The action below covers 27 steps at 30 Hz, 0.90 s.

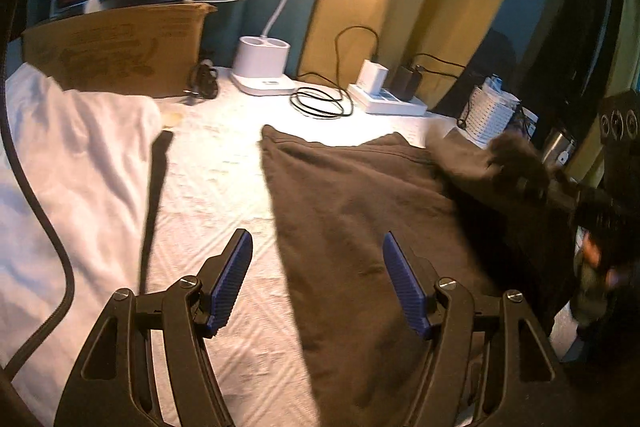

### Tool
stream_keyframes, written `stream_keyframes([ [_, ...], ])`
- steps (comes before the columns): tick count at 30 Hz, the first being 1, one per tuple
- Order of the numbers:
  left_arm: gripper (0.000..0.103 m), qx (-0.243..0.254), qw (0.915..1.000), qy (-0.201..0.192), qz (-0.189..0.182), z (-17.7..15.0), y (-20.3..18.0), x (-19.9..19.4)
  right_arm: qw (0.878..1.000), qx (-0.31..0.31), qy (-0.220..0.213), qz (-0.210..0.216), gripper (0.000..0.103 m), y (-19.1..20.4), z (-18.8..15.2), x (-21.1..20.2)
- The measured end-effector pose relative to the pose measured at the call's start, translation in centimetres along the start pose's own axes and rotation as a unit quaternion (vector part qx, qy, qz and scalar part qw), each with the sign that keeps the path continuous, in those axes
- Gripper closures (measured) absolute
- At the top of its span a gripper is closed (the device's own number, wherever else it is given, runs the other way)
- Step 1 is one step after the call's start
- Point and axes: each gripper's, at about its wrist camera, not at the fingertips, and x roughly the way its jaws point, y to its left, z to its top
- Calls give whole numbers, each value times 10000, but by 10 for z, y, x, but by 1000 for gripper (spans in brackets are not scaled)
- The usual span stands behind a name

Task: Fold small clothes
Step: 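Grasp the brown shirt edge with the right gripper and lift it over, then lay the lifted edge onto the shirt body and open the right gripper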

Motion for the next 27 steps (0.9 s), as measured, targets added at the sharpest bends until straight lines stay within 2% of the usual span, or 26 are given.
stream_keyframes([
  [3,35,-119,9999,-17,95,-3,12,-5,9989,-191,287,318,85,29,-9,26],
  [6,35,-221,9995,-60,212,-4,23,-14,9971,-374,483,443,85,51,-18,41],
  [11,35,-374,9987,-19,342,-8,38,-19,9936,-537,842,521,84,71,-33,55],
  [15,35,-349,9990,19,261,-10,34,-19,9925,-517,1005,459,82,74,-41,64],
  [18,35,-275,9995,52,147,-10,27,-17,9912,-484,1050,643,69,75,-47,65],
  [20,35,-232,9997,81,69,-10,23,-16,9895,-538,1049,835,32,79,-49,63],
  [21,35,-216,9997,95,26,-9,20,-15,9889,-607,1027,882,29,83,-51,61],
  [27,35,-183,9997,163,-16,-6,10,-15,9928,-550,797,701,28,76,-51,41],
])
